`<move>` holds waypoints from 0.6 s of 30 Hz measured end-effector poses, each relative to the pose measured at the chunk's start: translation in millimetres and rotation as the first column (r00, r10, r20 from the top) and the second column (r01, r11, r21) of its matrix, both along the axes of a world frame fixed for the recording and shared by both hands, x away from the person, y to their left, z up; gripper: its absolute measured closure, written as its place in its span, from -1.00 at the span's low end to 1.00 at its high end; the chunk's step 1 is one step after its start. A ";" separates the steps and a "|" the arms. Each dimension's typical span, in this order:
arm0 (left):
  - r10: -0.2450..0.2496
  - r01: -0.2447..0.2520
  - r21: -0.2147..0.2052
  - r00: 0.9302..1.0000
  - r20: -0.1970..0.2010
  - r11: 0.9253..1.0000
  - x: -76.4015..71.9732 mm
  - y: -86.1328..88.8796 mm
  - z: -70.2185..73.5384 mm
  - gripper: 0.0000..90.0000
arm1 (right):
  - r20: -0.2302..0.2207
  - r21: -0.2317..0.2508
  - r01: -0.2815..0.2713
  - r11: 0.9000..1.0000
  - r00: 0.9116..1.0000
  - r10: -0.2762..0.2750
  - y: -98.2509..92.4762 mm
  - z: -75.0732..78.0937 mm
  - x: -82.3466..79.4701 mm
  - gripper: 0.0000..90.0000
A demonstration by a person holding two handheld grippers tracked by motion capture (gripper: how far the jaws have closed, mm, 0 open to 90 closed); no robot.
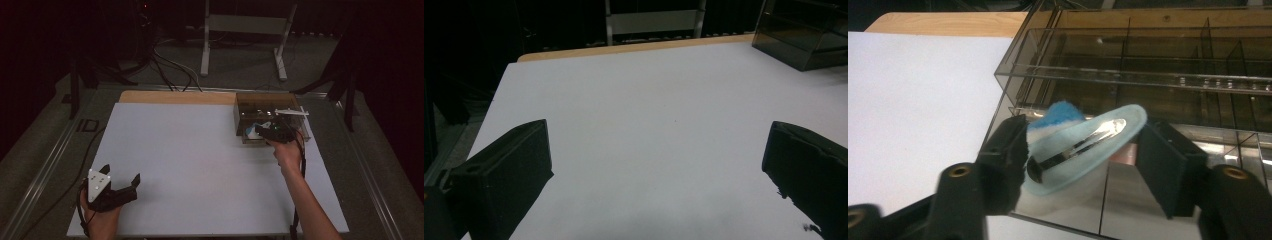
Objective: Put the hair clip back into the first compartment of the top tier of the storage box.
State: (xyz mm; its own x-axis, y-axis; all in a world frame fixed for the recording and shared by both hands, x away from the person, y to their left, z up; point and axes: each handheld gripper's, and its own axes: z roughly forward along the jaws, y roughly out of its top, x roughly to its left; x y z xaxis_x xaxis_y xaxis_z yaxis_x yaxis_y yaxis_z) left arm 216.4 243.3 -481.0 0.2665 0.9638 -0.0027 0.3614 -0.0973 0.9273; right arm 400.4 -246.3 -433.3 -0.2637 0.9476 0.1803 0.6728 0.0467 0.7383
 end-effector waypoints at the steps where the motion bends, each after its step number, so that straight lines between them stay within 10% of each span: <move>1: 0.000 0.000 0.000 1.000 0.000 1.000 0.0 0.0 -0.1 -0.98 | 0.001 -0.001 0.001 1.000 1.000 -0.001 0.3 0.2 0.4 -0.08; 10: -0.001 0.001 -0.001 1.000 0.000 1.000 0.1 0.1 -0.1 -0.98 | -0.014 0.041 -0.025 0.999 1.000 0.026 0.0 0.1 6.0 0.33; 18: 0.004 -0.004 -0.004 1.000 0.003 1.000 -0.4 0.5 0.3 -0.98 | -0.021 0.019 0.004 1.000 1.000 -0.004 -0.7 2.1 9.1 0.22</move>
State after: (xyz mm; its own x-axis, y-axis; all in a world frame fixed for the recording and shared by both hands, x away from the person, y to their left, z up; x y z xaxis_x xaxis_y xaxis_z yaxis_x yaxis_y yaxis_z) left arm 216.0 243.7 -480.7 0.2630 0.9648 -0.0054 0.3588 -0.0926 0.9288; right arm 409.5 -246.9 -431.3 -0.2556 0.9451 0.2036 0.6884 0.0300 0.7247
